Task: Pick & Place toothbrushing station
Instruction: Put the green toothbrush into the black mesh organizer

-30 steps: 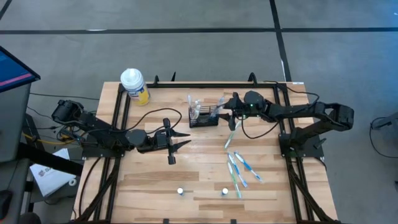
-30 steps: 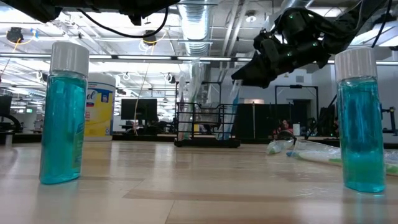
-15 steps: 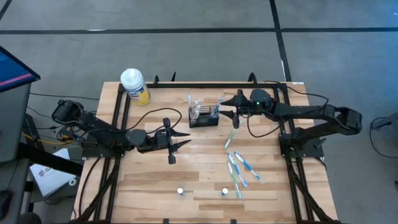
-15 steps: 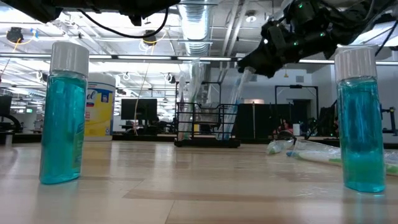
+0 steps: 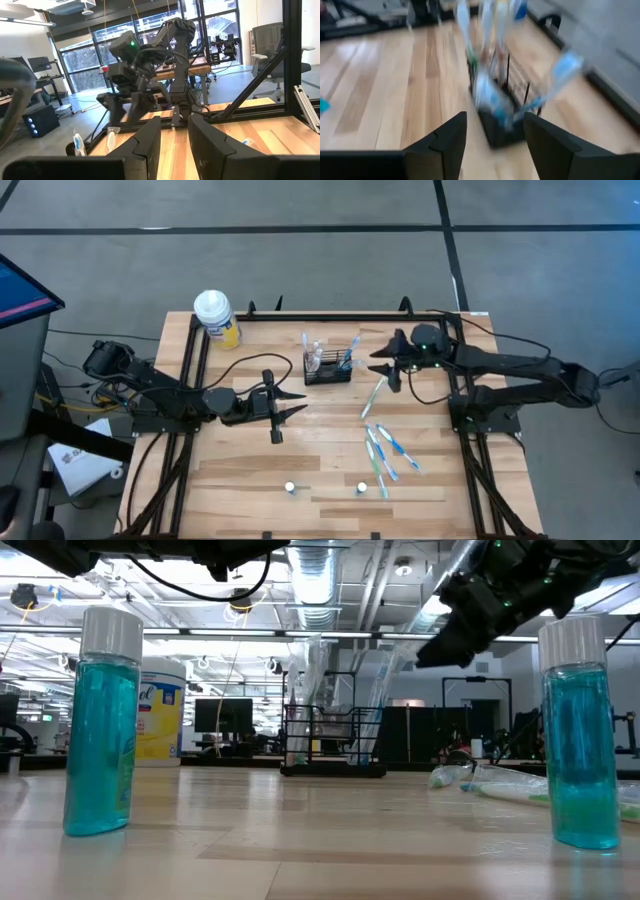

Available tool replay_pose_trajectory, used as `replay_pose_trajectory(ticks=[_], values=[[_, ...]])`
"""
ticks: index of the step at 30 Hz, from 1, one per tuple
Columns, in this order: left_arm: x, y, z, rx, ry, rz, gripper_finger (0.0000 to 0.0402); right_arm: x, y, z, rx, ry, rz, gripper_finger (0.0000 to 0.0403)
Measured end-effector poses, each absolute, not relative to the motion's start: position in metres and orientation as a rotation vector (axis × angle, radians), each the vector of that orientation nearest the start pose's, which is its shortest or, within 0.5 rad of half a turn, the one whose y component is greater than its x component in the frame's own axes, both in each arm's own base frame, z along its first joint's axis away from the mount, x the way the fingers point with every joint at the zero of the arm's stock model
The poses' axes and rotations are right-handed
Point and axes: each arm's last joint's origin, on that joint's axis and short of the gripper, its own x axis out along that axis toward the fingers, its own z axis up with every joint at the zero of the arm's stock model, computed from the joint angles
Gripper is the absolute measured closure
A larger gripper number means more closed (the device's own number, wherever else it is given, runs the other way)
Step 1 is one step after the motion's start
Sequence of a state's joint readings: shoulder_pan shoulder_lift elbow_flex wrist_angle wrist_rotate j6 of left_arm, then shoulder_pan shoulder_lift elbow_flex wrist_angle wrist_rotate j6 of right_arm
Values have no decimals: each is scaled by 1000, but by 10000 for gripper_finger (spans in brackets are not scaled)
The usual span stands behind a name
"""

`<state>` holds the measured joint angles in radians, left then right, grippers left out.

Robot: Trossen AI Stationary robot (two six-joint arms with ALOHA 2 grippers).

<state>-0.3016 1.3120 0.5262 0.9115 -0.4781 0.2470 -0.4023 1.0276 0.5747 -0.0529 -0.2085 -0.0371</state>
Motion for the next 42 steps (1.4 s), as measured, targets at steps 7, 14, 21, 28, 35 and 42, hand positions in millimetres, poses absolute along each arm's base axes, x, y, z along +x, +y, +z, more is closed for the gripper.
replay_pose_trajectory(ticks=[7, 14, 21, 28, 35, 42], values=[[253, -65, 240, 198, -94, 190, 309, 190, -74, 217, 168, 648, -175, 237], [253, -65, 240, 198, -95, 190, 309, 193, -72, 203, 268, 754, -182, 252], [253, -65, 240, 198, -94, 189, 309, 199, -70, 181, 472, 888, -245, 264], [253, -65, 240, 197, -95, 190, 309, 202, -71, 165, 628, 963, -324, 265], [253, -65, 241, 191, -111, 192, 309, 204, -72, 162, 767, 953, -414, 267], [252, -64, 244, 177, -142, 195, 309, 202, -73, 160, 857, 921, -520, 270]])
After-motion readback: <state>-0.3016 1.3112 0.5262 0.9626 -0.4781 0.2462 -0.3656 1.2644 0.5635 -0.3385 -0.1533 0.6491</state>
